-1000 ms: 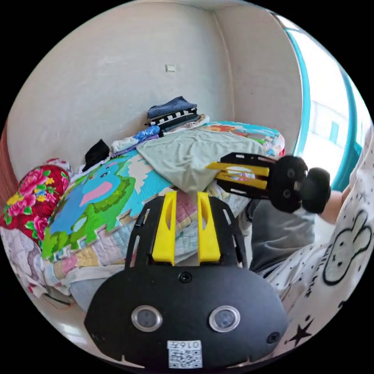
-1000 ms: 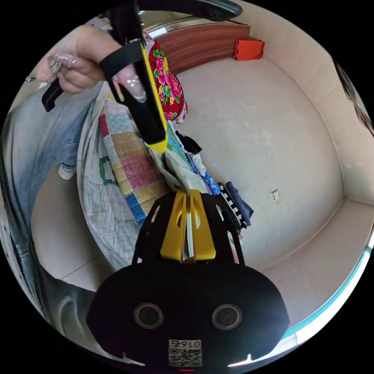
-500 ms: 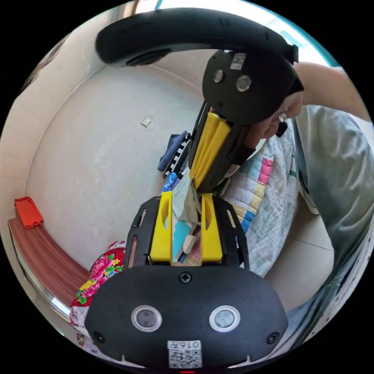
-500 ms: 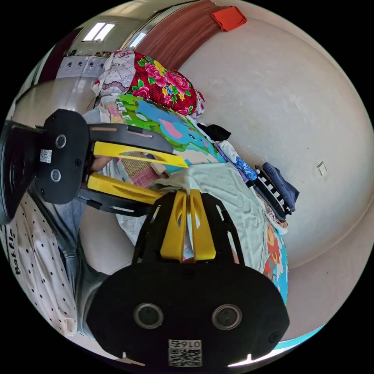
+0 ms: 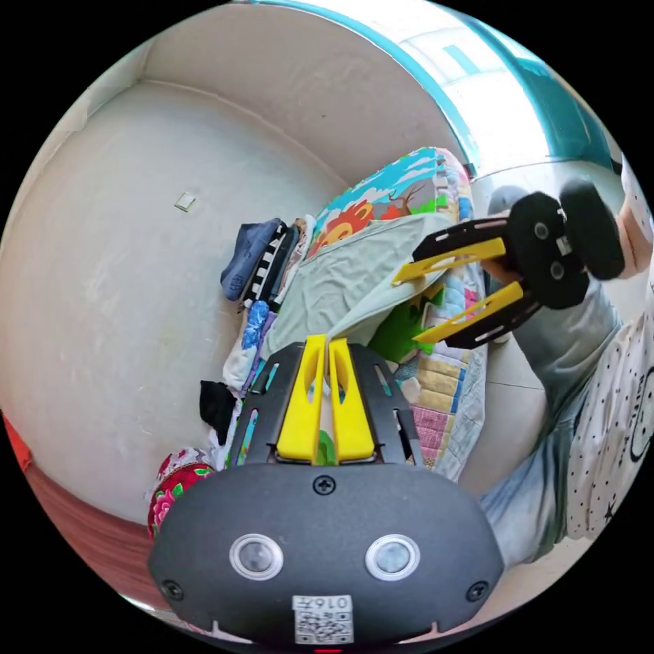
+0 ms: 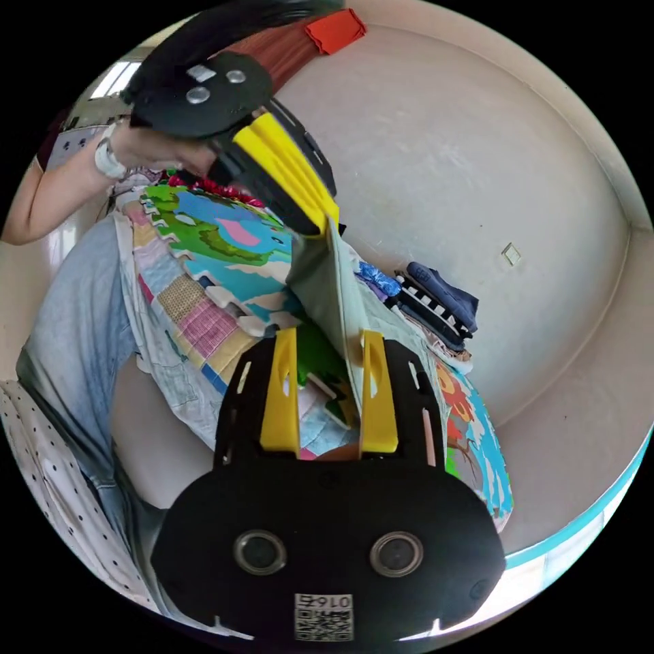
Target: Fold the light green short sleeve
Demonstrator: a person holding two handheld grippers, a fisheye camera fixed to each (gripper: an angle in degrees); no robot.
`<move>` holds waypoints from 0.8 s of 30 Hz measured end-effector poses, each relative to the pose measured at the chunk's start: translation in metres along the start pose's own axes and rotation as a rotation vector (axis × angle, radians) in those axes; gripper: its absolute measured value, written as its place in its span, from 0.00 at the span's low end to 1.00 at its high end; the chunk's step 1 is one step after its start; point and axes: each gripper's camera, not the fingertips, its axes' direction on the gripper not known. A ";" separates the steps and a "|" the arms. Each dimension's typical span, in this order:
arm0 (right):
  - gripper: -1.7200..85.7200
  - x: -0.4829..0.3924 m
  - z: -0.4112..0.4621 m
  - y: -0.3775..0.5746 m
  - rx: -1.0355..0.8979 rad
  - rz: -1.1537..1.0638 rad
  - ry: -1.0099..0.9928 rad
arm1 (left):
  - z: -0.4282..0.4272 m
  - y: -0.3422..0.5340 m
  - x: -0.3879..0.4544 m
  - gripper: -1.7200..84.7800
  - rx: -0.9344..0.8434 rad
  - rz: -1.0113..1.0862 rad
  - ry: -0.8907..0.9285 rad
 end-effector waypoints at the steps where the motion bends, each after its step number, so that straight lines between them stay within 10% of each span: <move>1: 0.18 -0.003 0.003 0.002 -0.008 0.000 0.058 | 0.002 -0.003 -0.006 0.01 -0.003 -0.003 0.011; 17: 0.15 -0.023 0.113 0.024 -0.143 -0.121 0.510 | 0.045 -0.020 -0.064 0.01 -0.011 -0.069 0.035; 24: 0.04 -0.007 0.157 0.013 -0.135 -0.310 0.380 | 0.070 -0.014 -0.071 0.01 -0.057 0.000 0.106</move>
